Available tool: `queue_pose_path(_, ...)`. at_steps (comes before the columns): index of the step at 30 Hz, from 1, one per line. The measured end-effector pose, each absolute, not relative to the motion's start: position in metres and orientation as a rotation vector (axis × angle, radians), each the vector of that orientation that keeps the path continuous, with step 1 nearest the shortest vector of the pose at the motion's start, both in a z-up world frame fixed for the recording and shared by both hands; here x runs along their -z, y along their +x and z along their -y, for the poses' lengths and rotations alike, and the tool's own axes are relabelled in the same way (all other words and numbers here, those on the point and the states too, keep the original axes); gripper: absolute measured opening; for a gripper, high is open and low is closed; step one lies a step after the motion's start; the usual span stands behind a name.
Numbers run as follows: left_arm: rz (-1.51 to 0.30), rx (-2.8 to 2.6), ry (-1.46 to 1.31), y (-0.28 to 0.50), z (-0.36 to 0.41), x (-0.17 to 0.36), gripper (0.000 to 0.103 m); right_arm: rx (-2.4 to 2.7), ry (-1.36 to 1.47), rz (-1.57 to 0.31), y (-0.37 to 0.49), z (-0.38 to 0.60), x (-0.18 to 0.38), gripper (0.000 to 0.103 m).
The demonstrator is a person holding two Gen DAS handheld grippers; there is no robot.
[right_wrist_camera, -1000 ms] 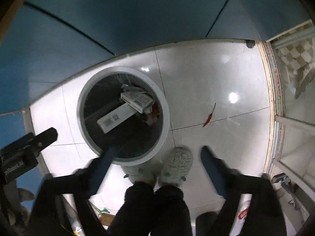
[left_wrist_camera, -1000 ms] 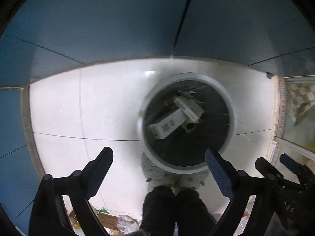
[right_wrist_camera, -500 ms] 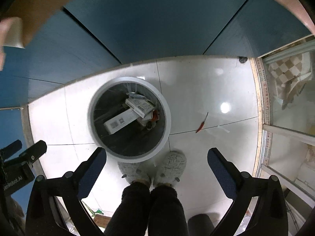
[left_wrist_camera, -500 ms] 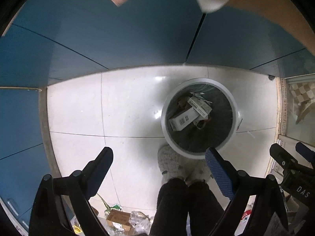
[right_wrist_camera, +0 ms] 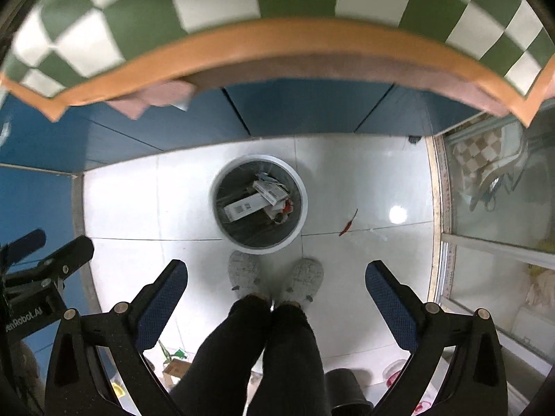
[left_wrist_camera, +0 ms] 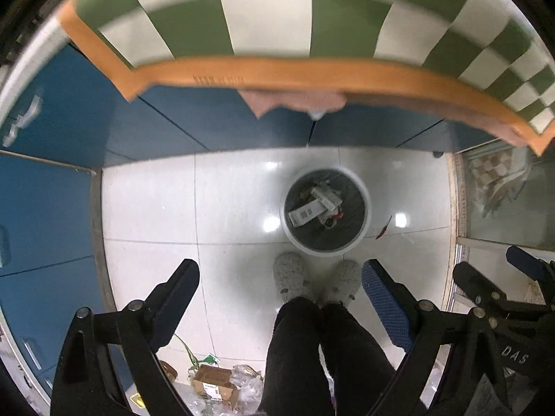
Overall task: Collect trash
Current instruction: 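Raise both empty tools back up to the counter, then grasp the red-and-white sugar bag with the right tool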
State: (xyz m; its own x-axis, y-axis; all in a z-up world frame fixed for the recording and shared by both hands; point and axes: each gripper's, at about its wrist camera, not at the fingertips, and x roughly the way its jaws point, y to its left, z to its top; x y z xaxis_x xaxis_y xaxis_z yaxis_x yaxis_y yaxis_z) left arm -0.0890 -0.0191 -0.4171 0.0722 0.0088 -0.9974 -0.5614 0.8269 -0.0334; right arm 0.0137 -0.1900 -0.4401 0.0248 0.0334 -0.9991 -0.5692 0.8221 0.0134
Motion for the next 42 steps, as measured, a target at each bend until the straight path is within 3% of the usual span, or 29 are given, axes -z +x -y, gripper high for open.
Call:
queue_pose_path(8,-1.244,-0.521,-0.348,-0.08,0.001,0.3,0.096,-0.565,-0.277,-1.406,0.026,0.186,0.309,0.103)
queue_pose_path(13,-1.106,-0.592,-0.298,-0.045,-0.03,0.244,0.096,-0.539,-0.118,-1.317,0.087,0.186,0.236,0.103)
queue_pose_path(15,-1.077,-0.608,-0.28,-0.023,-0.042,0.231,0.103,-0.519,-0.078,-1.282,0.12,0.186,0.217,0.103)
queue_pose_path(17,-1.069,-0.633,-0.259,0.002,-0.052,0.226,0.103,-0.491,-0.051,-1.246,0.165,0.187,0.2,0.103)
queue_pose_path(22,-1.09,-0.71,-0.243,0.055,-0.067,0.229,0.103,-0.426,-0.032,-1.264,0.288,0.178,0.221,0.103)
queue_pose_path(31,-1.294,-0.846,-0.309,0.154,-0.102,0.279,0.103,-0.369,-0.209,-1.445,0.436,0.111,0.337,0.102)
queue_pose_path(34,-1.337,-0.884,-0.338,0.178,-0.112,0.29,0.103,-0.459,-0.379,-1.376,0.432,0.075,0.337,0.096)
queue_pose_path(37,-1.371,-0.904,-0.346,0.203,-0.117,0.298,0.103,-0.542,-0.511,-1.255,0.426,0.048,0.334,0.079)
queue_pose_path(38,-1.378,-0.906,-0.344,0.212,-0.119,0.299,0.103,-0.57,-0.522,-1.23,0.428,0.043,0.332,0.069)
queue_pose_path(39,-1.383,-0.905,-0.34,0.222,-0.12,0.299,0.103,-0.595,-0.537,-1.193,0.432,0.037,0.327,0.046)
queue_pose_path(40,-1.385,-0.901,-0.334,0.232,-0.121,0.299,0.103,-0.612,-0.532,-1.178,0.438,0.034,0.323,0.032)
queue_pose_path(41,-1.384,-0.896,-0.328,0.243,-0.121,0.297,0.103,-0.632,-0.51,-1.182,0.445,0.034,0.321,0.021)
queue_pose_path(42,-1.379,-0.887,-0.322,0.256,-0.122,0.295,0.103,-0.648,-0.457,-1.196,0.461,0.035,0.316,0.019)
